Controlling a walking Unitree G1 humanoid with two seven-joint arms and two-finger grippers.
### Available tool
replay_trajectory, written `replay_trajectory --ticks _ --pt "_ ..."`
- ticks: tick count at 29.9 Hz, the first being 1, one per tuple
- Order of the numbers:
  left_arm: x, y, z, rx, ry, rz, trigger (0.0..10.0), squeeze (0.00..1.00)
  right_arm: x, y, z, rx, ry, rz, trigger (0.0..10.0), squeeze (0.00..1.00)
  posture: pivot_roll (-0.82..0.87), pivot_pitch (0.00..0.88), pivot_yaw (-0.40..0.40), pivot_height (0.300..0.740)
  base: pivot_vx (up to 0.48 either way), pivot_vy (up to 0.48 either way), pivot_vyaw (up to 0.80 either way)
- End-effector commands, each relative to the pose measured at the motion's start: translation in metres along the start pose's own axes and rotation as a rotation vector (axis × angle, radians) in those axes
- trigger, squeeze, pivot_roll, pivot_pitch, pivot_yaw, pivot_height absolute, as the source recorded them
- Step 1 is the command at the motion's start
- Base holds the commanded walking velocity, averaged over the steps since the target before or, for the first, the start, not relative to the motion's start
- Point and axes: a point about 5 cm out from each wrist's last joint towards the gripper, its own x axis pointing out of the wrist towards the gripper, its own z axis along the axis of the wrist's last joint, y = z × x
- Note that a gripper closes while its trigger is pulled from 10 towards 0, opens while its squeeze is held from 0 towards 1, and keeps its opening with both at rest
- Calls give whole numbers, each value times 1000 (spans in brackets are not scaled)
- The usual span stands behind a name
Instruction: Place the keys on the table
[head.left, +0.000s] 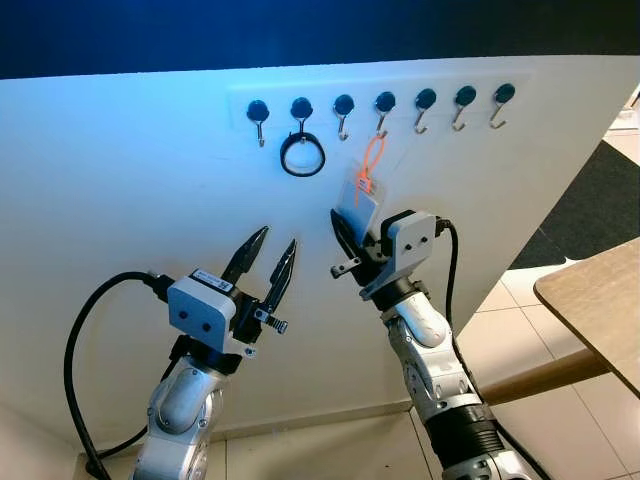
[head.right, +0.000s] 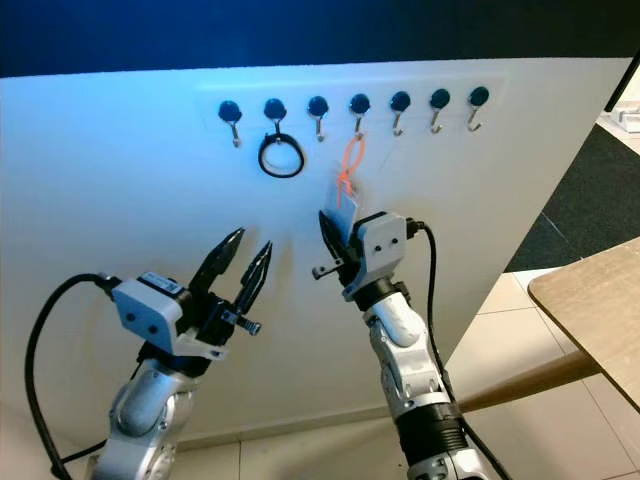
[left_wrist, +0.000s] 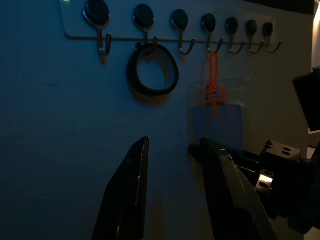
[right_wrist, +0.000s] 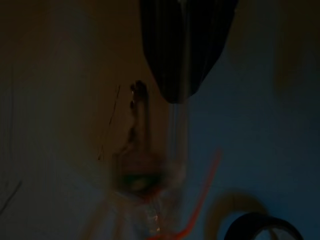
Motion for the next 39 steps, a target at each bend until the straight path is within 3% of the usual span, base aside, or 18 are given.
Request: replay_trajectory --ticks 1,4,5,6,7,8,9,10,12,30,39 --pt "1 -2 3 10 -6 -6 10000 0 -1 1 -2 -3 16 0 10000 0 63 104 -14 740 0 0 0" --pt "2 -2 3 11 -6 -5 10000 0 -1 0 -2 -4 15 -1 10000 0 61 104 -14 740 0 0 0" --pt "2 -2 3 13 -6 -5 10000 0 -1 0 -2 -3 11 -2 5098 0 60 103 -14 740 0 0 0" --pt "2 -2 3 14 -6 -5 10000 0 -2 0 -1 -2 7 -3 3098 0 60 103 -14 740 0 0 0" --pt "2 -2 3 14 -6 -5 10000 0 -2 0 -1 -2 7 -3 3098 0 60 103 -14 740 0 0 0" --pt "2 -2 4 17 -6 -4 10000 0 -2 0 0 0 3 -5 0 0 60 104 -13 740 0 0 0" --pt "2 -2 4 17 -6 -4 10000 0 -2 0 0 0 3 -5 0 0 60 104 -13 740 0 0 0" --pt "2 -2 4 18 -6 -5 10000 0 -2 1 1 -6 -2 -9 9490 0 59 104 -14 740 0 0 0" --pt "3 -2 4 21 -6 -6 10000 0 -3 2 4 -13 -23 -14 10000 0 59 104 -14 740 0 0 0" --pt "6 -3 4 30 -8 -22 10000 0 8 -9 43 -31 -215 -106 10000 0 58 97 -10 740 0 0 0" --pt "5 -5 3 31 -2 -30 10000 0 8 -9 37 -9 -177 -108 10000 0 62 95 -13 740 0 0 0"
